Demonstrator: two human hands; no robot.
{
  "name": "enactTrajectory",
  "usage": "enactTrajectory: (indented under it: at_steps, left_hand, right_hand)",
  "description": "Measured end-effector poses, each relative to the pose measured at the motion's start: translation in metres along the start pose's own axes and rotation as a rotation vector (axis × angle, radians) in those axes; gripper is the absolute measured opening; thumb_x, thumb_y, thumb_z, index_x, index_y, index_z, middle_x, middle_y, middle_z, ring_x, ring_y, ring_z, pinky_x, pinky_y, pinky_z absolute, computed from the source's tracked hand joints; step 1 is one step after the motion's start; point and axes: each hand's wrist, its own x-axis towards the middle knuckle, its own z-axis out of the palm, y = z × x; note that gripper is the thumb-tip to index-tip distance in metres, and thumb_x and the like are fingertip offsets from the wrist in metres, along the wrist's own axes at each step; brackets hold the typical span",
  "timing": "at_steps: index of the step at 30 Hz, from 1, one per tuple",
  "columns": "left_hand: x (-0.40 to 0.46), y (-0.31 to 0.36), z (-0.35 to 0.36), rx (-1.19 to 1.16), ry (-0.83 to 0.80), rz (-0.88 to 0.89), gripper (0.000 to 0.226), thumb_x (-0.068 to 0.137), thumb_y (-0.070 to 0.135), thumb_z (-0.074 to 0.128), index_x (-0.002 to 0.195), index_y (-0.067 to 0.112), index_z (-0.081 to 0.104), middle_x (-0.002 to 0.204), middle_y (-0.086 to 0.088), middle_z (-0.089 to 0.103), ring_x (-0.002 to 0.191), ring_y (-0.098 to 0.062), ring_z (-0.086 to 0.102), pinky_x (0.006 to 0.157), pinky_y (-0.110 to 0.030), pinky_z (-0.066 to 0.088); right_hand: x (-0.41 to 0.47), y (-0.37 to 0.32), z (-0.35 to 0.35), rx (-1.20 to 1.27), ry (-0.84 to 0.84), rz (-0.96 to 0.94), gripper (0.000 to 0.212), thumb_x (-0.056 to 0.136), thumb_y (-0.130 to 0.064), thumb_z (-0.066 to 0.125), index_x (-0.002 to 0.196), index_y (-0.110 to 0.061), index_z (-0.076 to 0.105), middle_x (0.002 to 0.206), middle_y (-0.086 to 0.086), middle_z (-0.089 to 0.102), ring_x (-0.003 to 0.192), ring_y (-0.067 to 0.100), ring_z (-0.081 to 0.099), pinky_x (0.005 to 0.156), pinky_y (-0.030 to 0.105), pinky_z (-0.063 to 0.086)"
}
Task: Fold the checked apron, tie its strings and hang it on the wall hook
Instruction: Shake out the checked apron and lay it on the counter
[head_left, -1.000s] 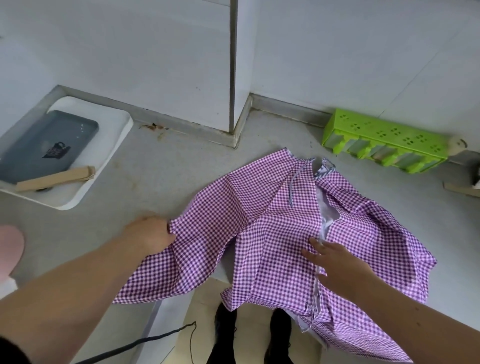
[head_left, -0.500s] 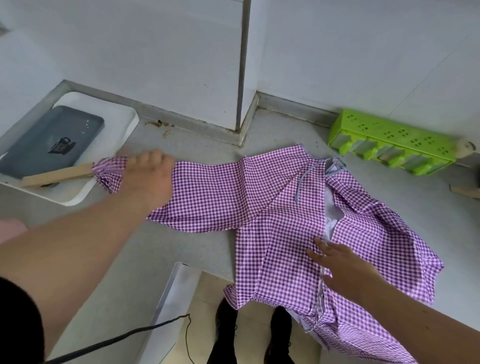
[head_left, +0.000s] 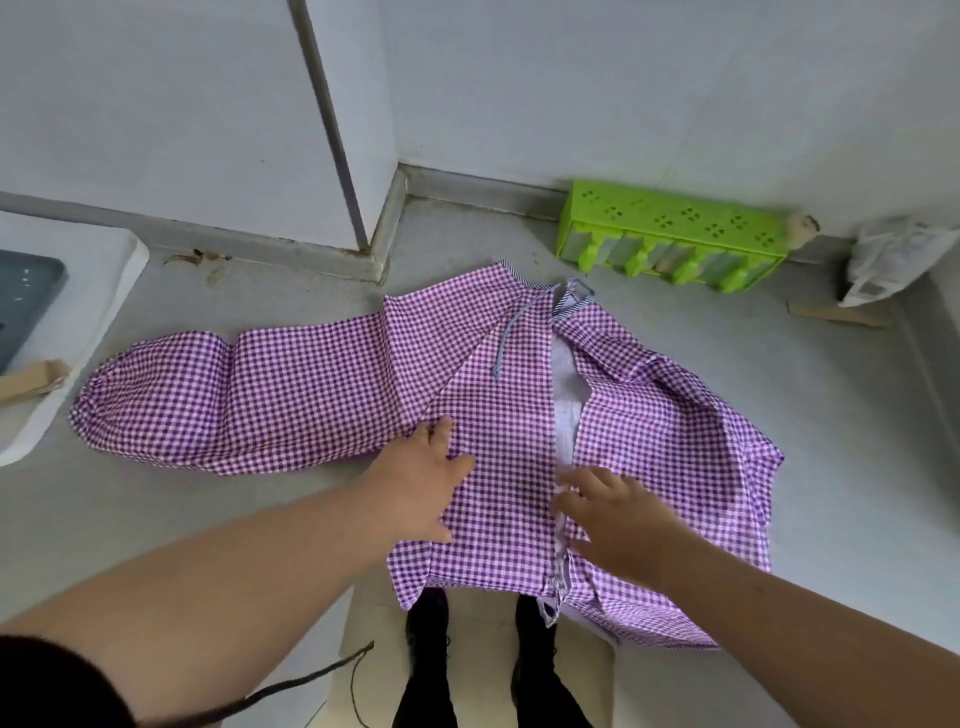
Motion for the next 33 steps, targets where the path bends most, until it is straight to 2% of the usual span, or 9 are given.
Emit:
enactTrajectory:
  at_steps: [5,9,13,16,19,23,26,29,33]
  left_hand:
    - [-0.002,-0.011,0.004,0.062,-0.071,0.023,0.111,0.079,0.065,0.08,0.16,0.03,0.013,0.171,-0.019,-0.025,0.159,-0.049,-0.002,0.123,-0.061,0.03]
    - [-0.005,-0.02,-0.009,0.172,-0.089,0.18,0.09,0.08,0.042,0.085,0.152,0.027,0.032,0.174,-0.014,-0.015,0.158,-0.041,0.014,0.121,-0.058,0.034]
    - [-0.004,-0.003,-0.027,0.057,0.034,0.221,0.066,0.097,0.054,0.058,0.154,0.026,0.041,0.177,-0.004,0.003,0.155,-0.028,0.025,0.122,-0.051,0.034]
    - [0.01,0.021,-0.041,-0.042,0.041,0.203,0.071,0.102,0.058,0.046,0.163,0.033,0.02,0.172,-0.005,0.021,0.15,-0.029,0.035,0.12,-0.051,0.037]
    - [0.027,0.046,-0.056,-0.085,0.01,0.138,0.077,0.101,0.065,0.042,0.163,0.042,0.004,0.156,-0.011,0.039,0.133,-0.033,0.051,0.107,-0.053,0.05]
    - [0.043,0.073,-0.078,-0.122,-0.044,0.041,0.084,0.099,0.073,0.038,0.163,0.048,-0.011,0.162,-0.018,0.033,0.134,-0.038,0.053,0.102,-0.051,0.053]
    - [0.053,0.087,-0.089,-0.091,-0.087,-0.01,0.086,0.097,0.078,0.036,0.164,0.046,-0.008,0.165,-0.017,0.029,0.137,-0.038,0.05,0.103,-0.05,0.052]
    - [0.06,0.095,-0.091,-0.043,-0.115,-0.06,0.088,0.097,0.078,0.038,0.166,0.04,0.0,0.168,-0.016,0.026,0.141,-0.038,0.047,0.103,-0.05,0.05]
    - [0.069,0.097,-0.094,-0.056,-0.126,-0.057,0.085,0.097,0.073,0.045,0.165,0.035,0.011,0.159,-0.013,0.038,0.135,-0.035,0.053,0.102,-0.049,0.052]
  right_hand:
    - [-0.003,0.005,0.006,-0.008,0.038,-0.01,0.025,0.1,-0.044,0.057,0.125,-0.042,0.059,0.157,-0.003,0.036,0.139,0.025,0.042,0.105,0.05,0.047]
    - [0.002,0.005,0.005,0.04,0.133,-0.037,0.024,0.102,-0.041,0.054,0.122,-0.033,0.063,0.147,-0.003,0.046,0.128,0.025,0.051,0.095,0.048,0.053]
    - [0.008,-0.003,0.005,0.139,0.176,-0.115,0.025,0.102,-0.039,0.052,0.12,-0.026,0.063,0.139,-0.002,0.052,0.124,0.022,0.055,0.092,0.044,0.058]
    - [0.006,0.006,0.004,0.29,0.185,-0.114,0.023,0.103,-0.039,0.049,0.121,-0.031,0.061,0.14,-0.01,0.051,0.125,0.016,0.055,0.096,0.041,0.056]
    - [0.0,0.05,-0.004,0.447,0.329,0.127,0.02,0.1,-0.026,0.053,0.116,-0.034,0.063,0.129,-0.013,0.056,0.116,0.016,0.059,0.099,0.039,0.051]
    - [-0.036,0.119,-0.005,0.582,0.641,0.705,0.043,0.087,-0.004,0.057,0.121,-0.03,0.065,0.134,0.001,0.056,0.122,0.028,0.056,0.104,0.042,0.047]
    - [-0.066,0.148,0.002,0.757,0.512,1.057,0.065,0.086,-0.005,0.059,0.146,-0.027,0.048,0.151,0.008,0.038,0.124,0.033,0.055,0.099,0.043,0.05]
    - [-0.077,0.162,0.023,0.881,0.293,1.138,0.063,0.092,-0.016,0.058,0.152,-0.024,0.042,0.152,0.016,0.04,0.12,0.039,0.06,0.094,0.046,0.057]
    - [-0.075,0.172,0.031,0.889,0.182,1.102,0.024,0.097,-0.021,0.049,0.113,-0.01,0.064,0.093,0.006,0.067,0.078,0.023,0.065,0.061,0.029,0.054]
